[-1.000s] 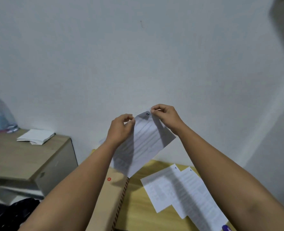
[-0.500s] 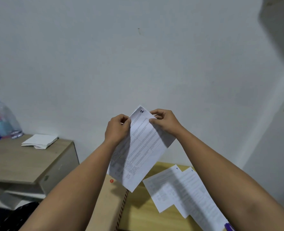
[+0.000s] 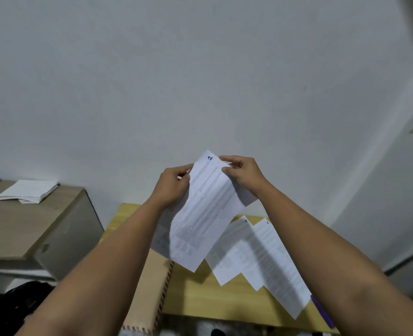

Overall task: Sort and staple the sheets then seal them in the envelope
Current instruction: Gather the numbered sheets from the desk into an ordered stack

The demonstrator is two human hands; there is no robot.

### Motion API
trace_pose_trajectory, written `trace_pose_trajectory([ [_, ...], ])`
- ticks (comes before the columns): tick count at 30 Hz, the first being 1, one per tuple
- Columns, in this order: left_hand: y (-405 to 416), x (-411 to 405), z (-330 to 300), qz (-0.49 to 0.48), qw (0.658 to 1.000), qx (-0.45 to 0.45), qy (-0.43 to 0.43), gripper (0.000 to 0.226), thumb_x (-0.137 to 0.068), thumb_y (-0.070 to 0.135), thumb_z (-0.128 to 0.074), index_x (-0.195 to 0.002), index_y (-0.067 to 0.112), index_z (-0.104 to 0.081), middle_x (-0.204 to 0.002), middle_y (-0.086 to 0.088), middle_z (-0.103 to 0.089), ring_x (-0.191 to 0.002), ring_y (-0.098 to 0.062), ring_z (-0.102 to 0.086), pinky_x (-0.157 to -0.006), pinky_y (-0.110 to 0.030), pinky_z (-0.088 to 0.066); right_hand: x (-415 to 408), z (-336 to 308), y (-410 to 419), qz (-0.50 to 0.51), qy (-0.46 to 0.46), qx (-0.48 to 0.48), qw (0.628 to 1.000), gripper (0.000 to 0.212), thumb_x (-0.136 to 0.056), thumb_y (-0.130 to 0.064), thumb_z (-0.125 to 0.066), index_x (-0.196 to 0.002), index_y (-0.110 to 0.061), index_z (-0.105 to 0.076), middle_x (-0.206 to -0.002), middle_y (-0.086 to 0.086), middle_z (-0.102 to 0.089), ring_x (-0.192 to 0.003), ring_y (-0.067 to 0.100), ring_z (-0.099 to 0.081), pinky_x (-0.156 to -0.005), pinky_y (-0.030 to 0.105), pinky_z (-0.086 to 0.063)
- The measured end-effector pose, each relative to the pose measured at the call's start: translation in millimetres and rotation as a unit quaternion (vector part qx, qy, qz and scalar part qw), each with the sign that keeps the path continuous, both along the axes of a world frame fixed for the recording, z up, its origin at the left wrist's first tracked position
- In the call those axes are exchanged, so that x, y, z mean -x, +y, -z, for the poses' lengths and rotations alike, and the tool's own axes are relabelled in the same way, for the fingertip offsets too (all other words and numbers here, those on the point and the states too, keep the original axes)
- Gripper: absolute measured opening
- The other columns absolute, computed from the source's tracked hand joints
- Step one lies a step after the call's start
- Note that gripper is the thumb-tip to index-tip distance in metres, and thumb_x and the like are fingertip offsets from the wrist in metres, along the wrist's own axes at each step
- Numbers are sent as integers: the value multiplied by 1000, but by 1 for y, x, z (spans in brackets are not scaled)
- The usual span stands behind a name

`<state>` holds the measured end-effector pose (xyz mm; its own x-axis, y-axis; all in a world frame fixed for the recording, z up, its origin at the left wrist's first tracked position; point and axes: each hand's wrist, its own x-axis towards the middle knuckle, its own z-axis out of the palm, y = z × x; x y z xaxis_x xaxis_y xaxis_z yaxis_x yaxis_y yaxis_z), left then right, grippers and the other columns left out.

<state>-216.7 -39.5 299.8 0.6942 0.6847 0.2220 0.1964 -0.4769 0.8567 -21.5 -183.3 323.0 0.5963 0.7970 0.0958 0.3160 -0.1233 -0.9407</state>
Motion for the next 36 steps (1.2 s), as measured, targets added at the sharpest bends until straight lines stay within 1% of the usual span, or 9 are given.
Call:
trace_pose_trajectory([
  [3,11,-20,29,10,999,20,40,46,-100,6,-51,-137,28,-69,-112,12,-74,-95,7,-65,-89,-19,-52,-15,27,1,4,58,31,998,36,-91,-1,-71,-126,-11,-72,-103,20,-76,-86,19,-78,-80,26,-62],
  [8,36,-54,89,19,994,36,102,47,-98,5,-54,-136,28,-69,-103,3,-77,-81,-17,-69,-79,-25,-54,-61,99,11,42,100,126,986,23,-94,-16,-73,-117,-17,-74,-97,1,-77,-79,7,-74,-72,17,-53],
  [13,58,-84,161,42,988,60,135,46,-97,2,-54,-133,25,-72,-89,13,-75,-68,-1,-62,-78,-26,-51,-132,205,17,159,110,229,954,21,-86,-8,-72,-107,-2,-75,-77,6,-73,-59,21,-65,-50,22,-46],
  [18,79,-115,219,49,975,118,180,43,-100,3,-50,-126,27,-75,-62,25,-64,-50,1,-53,-62,-18,-44,-189,298,27,136,59,361,921,25,-80,-24,-75,-102,-12,-77,-100,13,-77,-95,35,-74,-81,45,-59],
  [23,99,-138,258,96,972,150,154,51,-102,9,-46,-126,45,-73,-77,7,-73,-60,-9,-48,-60,-21,-41,-211,338,48,65,-64,447,890,45,-96,-30,-65,-139,-19,-60,-140,7,-61,-129,32,-56,-97,39,-48],
  [26,108,-144,277,90,965,169,177,53,-101,5,-43,-133,35,-72,-64,15,-59,-54,-13,-32,-54,-19,-30,-217,358,56,57,-80,453,886,36,-95,-28,-63,-130,-21,-65,-133,8,-65,-123,33,-59,-91,38,-49],
  [30,117,-141,295,71,958,189,204,38,-96,23,-44,-117,19,-76,-63,-8,-57,-51,-9,-35,-57,-23,-33,-212,367,66,115,-120,429,888,29,-92,-22,-62,-119,-24,-72,-126,4,-70,-116,33,-64,-86,36,-50],
  [32,120,-139,297,58,956,202,205,37,-96,26,-44,-109,9,-75,-57,7,-49,-52,-8,-37,-58,-24,-33,-210,370,69,144,-118,419,889,27,-91,-21,-62,-114,-25,-75,-124,4,-71,-112,33,-66,-85,37,-52],
  [36,121,-138,292,57,955,208,202,37,-102,18,-45,-118,22,-77,-58,11,-48,-52,-10,-37,-54,-22,-34,-209,374,72,154,-114,415,890,27,-91,-20,-59,-113,-24,-75,-122,5,-70,-109,34,-66,-85,39,-53],
])
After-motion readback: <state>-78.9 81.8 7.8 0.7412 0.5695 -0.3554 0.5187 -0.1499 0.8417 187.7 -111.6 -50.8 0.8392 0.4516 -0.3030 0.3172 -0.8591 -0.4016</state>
